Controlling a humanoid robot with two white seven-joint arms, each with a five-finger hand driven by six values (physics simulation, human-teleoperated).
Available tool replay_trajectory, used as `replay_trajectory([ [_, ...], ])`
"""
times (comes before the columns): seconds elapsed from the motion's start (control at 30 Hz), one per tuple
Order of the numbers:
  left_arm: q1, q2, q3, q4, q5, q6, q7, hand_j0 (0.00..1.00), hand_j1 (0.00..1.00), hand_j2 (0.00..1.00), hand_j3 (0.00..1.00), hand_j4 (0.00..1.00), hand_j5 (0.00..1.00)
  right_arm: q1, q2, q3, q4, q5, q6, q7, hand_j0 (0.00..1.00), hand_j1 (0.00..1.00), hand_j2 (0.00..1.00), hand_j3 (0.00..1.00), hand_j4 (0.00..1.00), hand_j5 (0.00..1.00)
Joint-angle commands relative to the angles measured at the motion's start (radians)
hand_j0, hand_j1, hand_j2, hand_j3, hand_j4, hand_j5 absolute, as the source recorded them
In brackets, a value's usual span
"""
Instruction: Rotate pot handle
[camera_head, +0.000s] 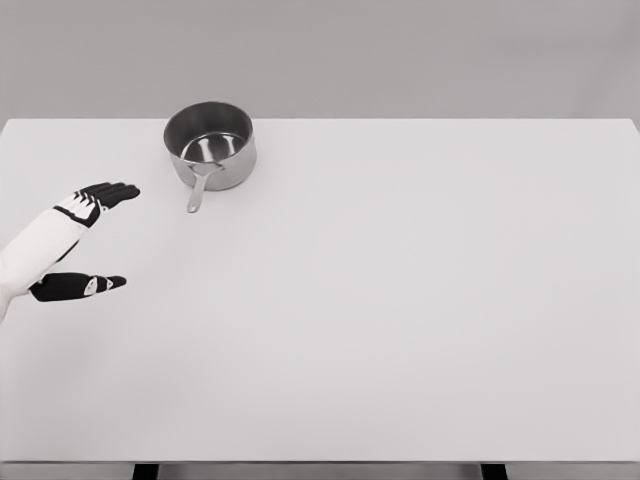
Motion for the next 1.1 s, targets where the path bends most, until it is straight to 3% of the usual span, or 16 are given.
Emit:
replay_trajectory([
  [0.0,0.000,0.000,0.001,0.000,0.006,0.002,-0.004,1.00,1.00,1.00,1.00,1.00,1.00,0.000,0.000,0.000,0.000,0.000,0.000,0.000,1.00,1.00,1.00,1.00,1.00,1.00],
  [0.17,-0.003,0.002,0.001,-0.001,-0.001,0.002,-0.003,1.00,1.00,1.00,1.00,1.00,1.00,0.000,0.000,0.000,0.000,0.000,0.000,0.000,1.00,1.00,1.00,1.00,1.00,1.00],
  [0.33,-0.061,0.009,-0.040,0.000,-0.004,0.002,-0.010,1.00,1.00,1.00,1.00,1.00,1.00,0.000,0.000,0.000,0.000,0.000,0.000,0.000,1.00,1.00,1.00,1.00,1.00,1.00],
  [0.4,-0.103,0.051,-0.078,-0.026,0.017,0.002,-0.159,1.00,1.00,1.00,1.00,1.00,1.00,0.000,0.000,0.000,0.000,0.000,0.000,0.000,1.00,1.00,1.00,1.00,1.00,1.00],
  [0.43,-0.179,0.101,-0.098,-0.056,0.058,0.002,-0.225,1.00,1.00,1.00,1.00,1.00,1.00,0.000,0.000,0.000,0.001,0.000,0.000,0.000,1.00,1.00,1.00,1.00,1.00,1.00],
  [0.5,-0.380,0.121,-0.255,-0.069,0.163,0.002,-0.225,1.00,1.00,1.00,1.00,1.00,1.00,0.000,0.000,0.000,0.000,0.000,0.000,0.000,1.00,1.00,1.00,1.00,1.00,1.00],
  [0.57,-0.526,0.121,-0.379,-0.069,0.230,0.002,-0.225,1.00,1.00,1.00,1.00,1.00,1.00,0.000,0.000,0.000,0.000,0.000,0.000,0.000,1.00,1.00,1.00,1.00,1.00,1.00],
  [0.63,-0.647,0.124,-0.540,-0.069,0.364,0.052,-0.225,1.00,1.00,1.00,1.00,1.00,1.00,0.000,0.000,-0.001,0.001,0.000,0.000,0.000,1.00,1.00,1.00,1.00,1.00,1.00],
  [0.7,-0.699,0.135,-0.672,-0.069,0.477,0.180,-0.225,1.00,1.00,1.00,1.00,1.00,1.00,0.000,0.000,0.000,0.001,0.000,0.000,0.000,1.00,1.00,1.00,1.00,1.00,1.00],
  [0.77,-0.729,0.131,-0.730,-0.069,0.537,0.325,-0.225,1.00,1.00,1.00,1.00,1.00,1.00,0.000,0.000,0.000,0.000,0.000,0.000,0.000,1.00,1.00,1.00,1.00,1.00,1.00],
  [0.8,-0.749,0.131,-0.773,-0.069,0.612,0.456,-0.225,1.00,1.00,1.00,1.00,1.00,1.00,0.000,0.000,0.000,0.000,0.000,0.000,0.000,1.00,1.00,1.00,1.00,1.00,1.00],
  [0.9,-0.765,0.135,-0.829,-0.070,0.654,0.599,-0.225,1.00,1.00,1.00,1.00,1.00,1.00,0.000,0.000,0.000,0.000,0.000,0.000,0.000,1.00,1.00,1.00,1.00,1.00,1.00],
  [0.97,-0.765,0.157,-0.881,-0.070,0.750,0.669,-0.225,1.00,1.00,1.00,1.00,1.00,1.00,0.000,0.000,0.000,0.000,0.000,0.000,0.000,1.00,1.00,1.00,1.00,1.00,1.00],
  [1.03,-0.765,0.157,-0.882,-0.069,0.813,0.720,-0.225,1.00,1.00,1.00,1.00,1.00,1.00,0.000,0.000,0.000,0.000,0.000,0.000,0.000,1.00,1.00,1.00,1.00,1.00,1.00],
  [1.07,-0.778,0.158,-0.864,-0.067,0.861,0.821,-0.225,1.00,1.00,1.00,1.00,1.00,1.00,0.000,0.000,0.000,0.000,0.000,0.000,0.000,1.00,1.00,1.00,1.00,1.00,1.00],
])
